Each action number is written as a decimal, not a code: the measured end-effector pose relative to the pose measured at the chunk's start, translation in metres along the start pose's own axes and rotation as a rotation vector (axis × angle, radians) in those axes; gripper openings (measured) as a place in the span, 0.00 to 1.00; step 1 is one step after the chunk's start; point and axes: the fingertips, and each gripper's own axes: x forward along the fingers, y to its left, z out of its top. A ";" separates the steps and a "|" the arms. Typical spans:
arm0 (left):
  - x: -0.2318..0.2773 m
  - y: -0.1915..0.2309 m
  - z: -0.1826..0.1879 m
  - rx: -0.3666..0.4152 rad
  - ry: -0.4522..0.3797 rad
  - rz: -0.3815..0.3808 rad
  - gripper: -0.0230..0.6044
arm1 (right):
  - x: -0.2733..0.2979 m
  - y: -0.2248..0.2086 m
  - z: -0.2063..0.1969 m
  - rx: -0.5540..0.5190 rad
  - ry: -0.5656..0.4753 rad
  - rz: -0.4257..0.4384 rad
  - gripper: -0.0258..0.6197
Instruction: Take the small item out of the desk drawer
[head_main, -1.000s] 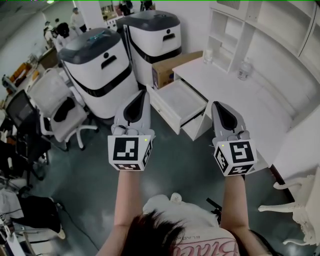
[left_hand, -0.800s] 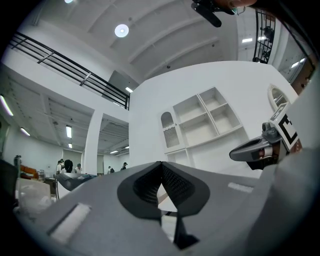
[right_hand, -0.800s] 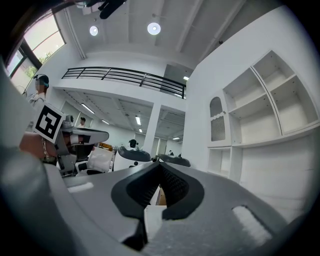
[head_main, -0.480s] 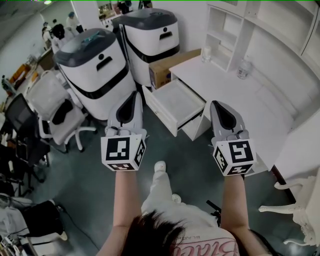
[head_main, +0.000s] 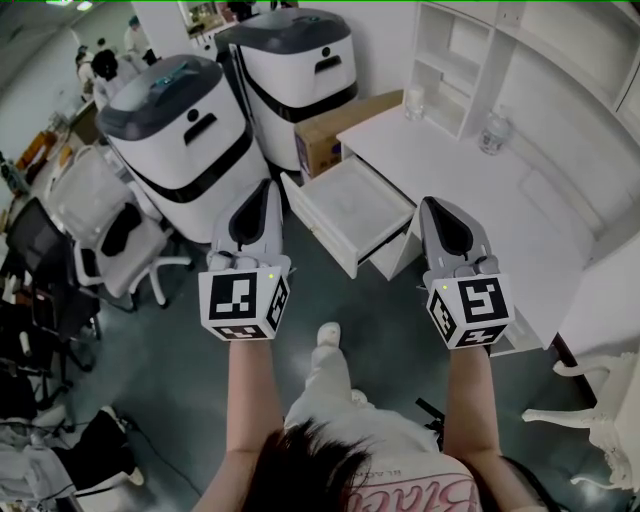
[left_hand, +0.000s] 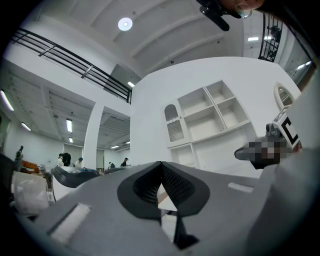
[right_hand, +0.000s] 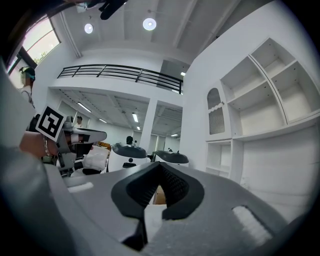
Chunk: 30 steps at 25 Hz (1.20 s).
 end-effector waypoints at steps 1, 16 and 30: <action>0.005 0.002 -0.002 0.001 0.002 -0.002 0.05 | 0.006 -0.002 -0.001 0.000 0.003 -0.001 0.04; 0.117 0.044 -0.025 -0.013 -0.007 -0.057 0.05 | 0.116 -0.035 -0.004 -0.027 0.014 -0.025 0.04; 0.204 0.102 -0.041 -0.028 -0.030 -0.092 0.05 | 0.220 -0.042 -0.001 -0.041 0.017 -0.040 0.04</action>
